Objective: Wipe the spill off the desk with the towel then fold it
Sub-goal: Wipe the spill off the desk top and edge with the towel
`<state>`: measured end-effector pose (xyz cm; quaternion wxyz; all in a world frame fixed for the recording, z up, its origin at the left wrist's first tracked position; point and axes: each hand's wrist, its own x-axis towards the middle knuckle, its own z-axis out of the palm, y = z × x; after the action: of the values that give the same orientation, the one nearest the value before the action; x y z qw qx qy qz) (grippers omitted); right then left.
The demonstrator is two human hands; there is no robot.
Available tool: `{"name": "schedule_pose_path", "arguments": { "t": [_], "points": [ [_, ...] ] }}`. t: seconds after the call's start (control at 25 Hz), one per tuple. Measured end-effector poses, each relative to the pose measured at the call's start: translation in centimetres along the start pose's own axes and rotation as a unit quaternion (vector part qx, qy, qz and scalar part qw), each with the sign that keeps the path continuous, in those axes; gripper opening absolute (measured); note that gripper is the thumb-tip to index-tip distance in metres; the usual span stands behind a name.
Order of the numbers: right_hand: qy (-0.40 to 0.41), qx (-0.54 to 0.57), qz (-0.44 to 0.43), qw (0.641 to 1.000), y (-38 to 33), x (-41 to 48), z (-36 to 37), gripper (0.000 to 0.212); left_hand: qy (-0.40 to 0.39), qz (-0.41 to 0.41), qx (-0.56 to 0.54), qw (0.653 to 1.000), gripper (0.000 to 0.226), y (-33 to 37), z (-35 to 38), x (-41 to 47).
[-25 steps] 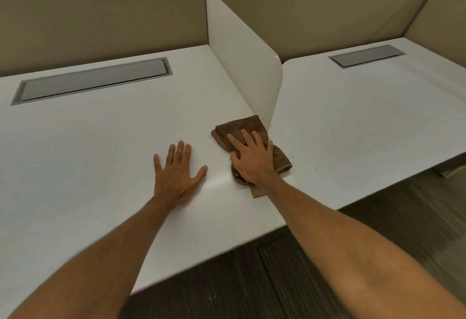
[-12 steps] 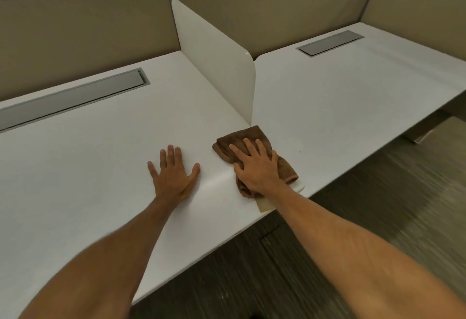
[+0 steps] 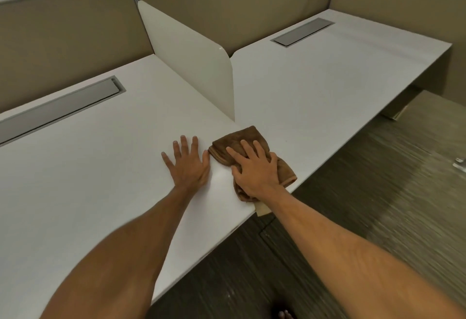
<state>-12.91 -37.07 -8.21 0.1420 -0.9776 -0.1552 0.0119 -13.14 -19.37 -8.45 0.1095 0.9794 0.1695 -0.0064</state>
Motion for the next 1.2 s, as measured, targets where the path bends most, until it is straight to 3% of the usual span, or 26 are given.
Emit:
{"name": "schedule_pose_path", "arguments": {
  "t": [0.28, 0.4, 0.68, 0.8, 0.96, 1.0, 1.2],
  "points": [
    [-0.079, 0.026, -0.003, 0.997, 1.3, 3.6, -1.2, 0.058, 0.003, -0.021, -0.023, 1.0, 0.056, 5.9, 0.2, 2.6],
    [-0.073, 0.05, -0.031, 0.996, 2.6, 3.9, -1.6, 0.057, 0.008, -0.048, -0.021, 0.999, 0.055, 7.1, 0.8, 2.4],
    [-0.113, 0.226, -0.027, 0.967, 6.4, 4.9, -2.6, 0.056, 0.008, -0.074, -0.013, 0.997, 0.056, 10.1, 1.4, 2.7],
    [-0.165, 0.397, -0.009, 0.903, 8.0, 6.1, -3.3, 0.058, 0.007, -0.093, -0.007, 0.996, 0.058, 11.3, 1.9, 2.8],
    [-0.283, 0.614, 0.043, 0.735, 10.8, 8.0, -3.3, 0.057, 0.012, -0.099, 0.01, 0.995, 0.062, 11.2, 2.3, 3.0],
    [-0.3, 0.622, 0.049, 0.722, 11.0, 8.5, -3.2, 0.057, 0.012, -0.101, 0.012, 0.995, 0.062, 11.3, 2.3, 3.0],
    [-0.305, 0.608, 0.044, 0.731, 9.8, 10.8, -2.6, 0.048, 0.026, -0.102, 0.01, 0.994, 0.059, 11.4, 2.8, 3.3]
  ]
}}
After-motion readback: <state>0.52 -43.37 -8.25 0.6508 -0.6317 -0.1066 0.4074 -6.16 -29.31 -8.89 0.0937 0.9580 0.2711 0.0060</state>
